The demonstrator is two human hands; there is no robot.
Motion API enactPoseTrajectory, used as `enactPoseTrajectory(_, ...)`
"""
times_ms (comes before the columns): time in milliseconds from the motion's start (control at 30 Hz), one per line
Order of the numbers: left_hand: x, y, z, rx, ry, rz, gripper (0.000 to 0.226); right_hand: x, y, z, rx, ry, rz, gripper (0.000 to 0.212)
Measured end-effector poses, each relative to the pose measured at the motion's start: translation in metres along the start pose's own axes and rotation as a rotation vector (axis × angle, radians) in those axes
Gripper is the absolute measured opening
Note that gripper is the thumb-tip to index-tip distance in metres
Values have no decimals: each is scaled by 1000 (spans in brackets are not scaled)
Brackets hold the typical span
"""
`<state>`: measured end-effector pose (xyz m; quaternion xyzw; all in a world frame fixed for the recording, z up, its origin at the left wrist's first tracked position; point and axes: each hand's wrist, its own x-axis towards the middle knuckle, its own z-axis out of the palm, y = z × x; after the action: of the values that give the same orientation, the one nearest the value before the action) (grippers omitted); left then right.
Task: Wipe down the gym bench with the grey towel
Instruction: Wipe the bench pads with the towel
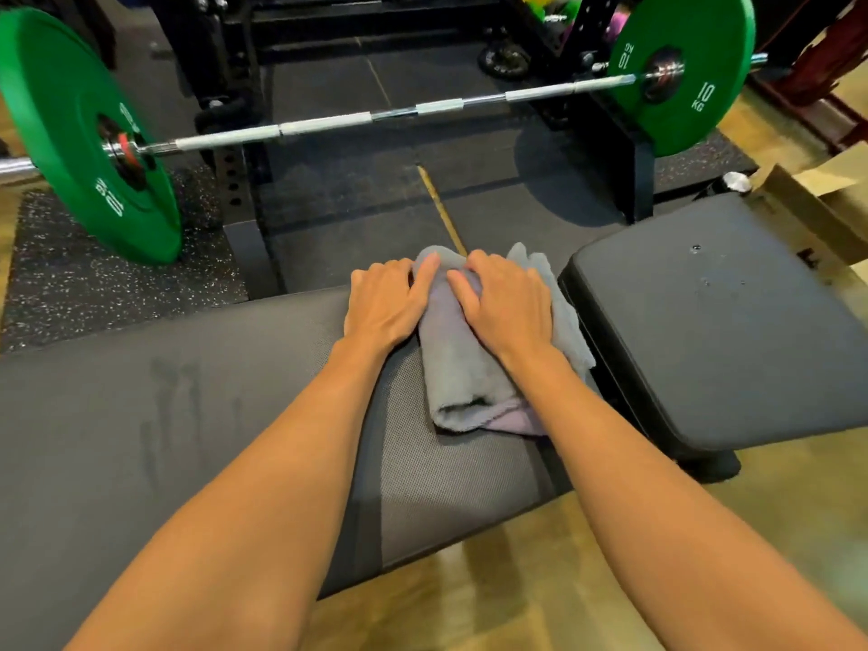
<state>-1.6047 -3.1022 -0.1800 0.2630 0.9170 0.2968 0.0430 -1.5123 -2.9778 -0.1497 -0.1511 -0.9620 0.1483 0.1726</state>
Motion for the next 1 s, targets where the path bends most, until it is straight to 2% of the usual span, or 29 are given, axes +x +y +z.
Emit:
enactPoseTrajectory(133,-2,6,-3,59,-46,-37,53,-94,12,-38,23,-20,38,28)
enactPoseTrajectory(267,16,33,1,35,-213,-143,62,-147,21,-54,14,20,85,27)
enactPoseTrajectory(367,27,52,14,-26,-236,-109,63,-121,24,-44,-6,52,124,30)
enactPoseTrajectory(467,29,47,25,-48,-173,-107,76,-53,26,-21,-87,103,149,30)
enactPoseTrajectory(600,34,43,24,-92,-167,-128,86,19,23,2,-38,115,100,25)
enactPoseTrajectory(767,25,48,14,-130,-167,-124,69,17,27,0,99,118,153,29)
enactPoseTrajectory(867,19,55,8,-197,-134,-145,70,18,32,-3,189,107,167,26)
enactPoseTrajectory(1000,9,92,11,-365,104,-171,50,15,45,-19,322,135,173,22)
